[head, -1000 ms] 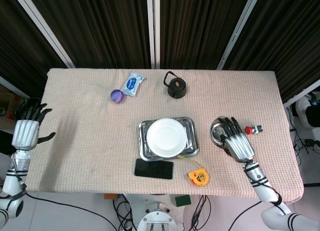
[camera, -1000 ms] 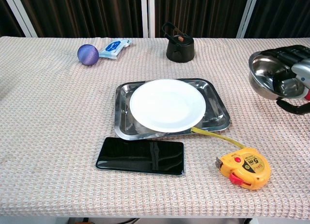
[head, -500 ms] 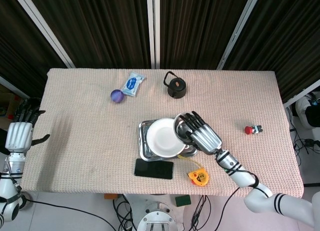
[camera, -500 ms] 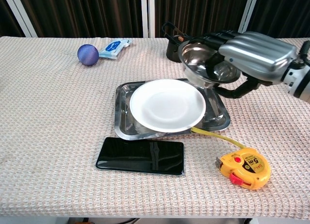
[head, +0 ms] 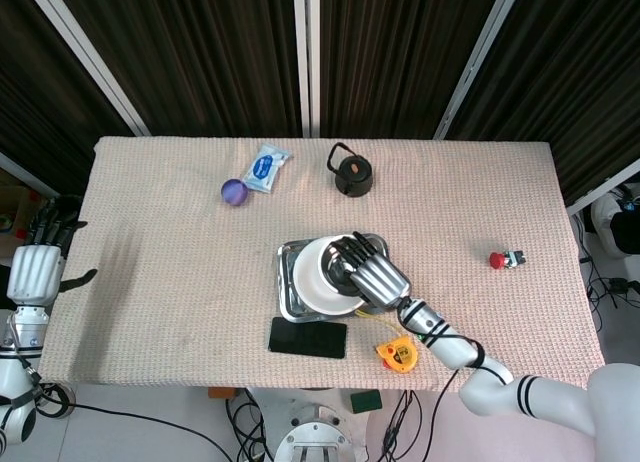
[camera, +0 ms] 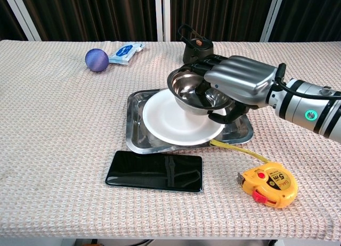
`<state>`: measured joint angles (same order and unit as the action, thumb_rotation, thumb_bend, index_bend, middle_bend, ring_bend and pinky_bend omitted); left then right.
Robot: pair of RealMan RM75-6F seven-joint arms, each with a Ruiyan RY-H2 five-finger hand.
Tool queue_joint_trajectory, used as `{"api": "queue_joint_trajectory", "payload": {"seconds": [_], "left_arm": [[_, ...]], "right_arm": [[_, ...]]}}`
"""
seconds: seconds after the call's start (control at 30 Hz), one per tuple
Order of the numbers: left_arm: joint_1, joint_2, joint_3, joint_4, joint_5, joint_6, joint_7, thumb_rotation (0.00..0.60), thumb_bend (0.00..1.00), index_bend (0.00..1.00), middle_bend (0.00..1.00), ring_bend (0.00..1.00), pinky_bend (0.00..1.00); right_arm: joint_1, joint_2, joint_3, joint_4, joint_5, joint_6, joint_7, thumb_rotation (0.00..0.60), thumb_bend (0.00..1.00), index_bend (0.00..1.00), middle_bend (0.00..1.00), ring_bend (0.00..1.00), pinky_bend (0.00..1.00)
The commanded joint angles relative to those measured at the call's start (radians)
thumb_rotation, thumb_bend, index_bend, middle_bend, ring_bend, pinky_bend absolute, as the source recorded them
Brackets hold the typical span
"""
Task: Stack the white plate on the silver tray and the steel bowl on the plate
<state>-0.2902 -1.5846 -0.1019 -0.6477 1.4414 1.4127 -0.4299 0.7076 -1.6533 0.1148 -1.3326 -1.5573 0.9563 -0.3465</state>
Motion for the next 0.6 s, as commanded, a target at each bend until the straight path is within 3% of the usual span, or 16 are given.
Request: {"api": "queue_joint_trajectory", "payload": {"seconds": [0.03, 0.3, 0.6], "left_arm": [[-0.001, -0.001, 0.000, 0.004, -0.001, -0.010, -0.005, 0.600, 0.04, 0.24, 0.14, 0.05, 0.20], [0.000, -0.003, -0.001, 0.016, 0.000, -0.018, -0.019, 0.600, 0.04, 0.24, 0.14, 0.05, 0.20], [0.002, -0.004, -0.004, 0.023, 0.000, -0.017, -0.029, 0.600, 0.04, 0.25, 0.14, 0.05, 0.20]], "right_arm": [[0.011, -0.014, -0.005, 0.012, 0.003, -0.009, 0.005, 0.600, 0.39, 0.78, 0.00, 0.00, 0.00], [0.032, -0.042, -0.012, 0.040, 0.012, -0.018, -0.015, 0.600, 0.39, 0.77, 0.00, 0.00, 0.00], [0.048, -0.053, -0.018, 0.052, 0.030, -0.030, -0.026, 0.600, 0.39, 0.68, 0.00, 0.00, 0.00]]}}
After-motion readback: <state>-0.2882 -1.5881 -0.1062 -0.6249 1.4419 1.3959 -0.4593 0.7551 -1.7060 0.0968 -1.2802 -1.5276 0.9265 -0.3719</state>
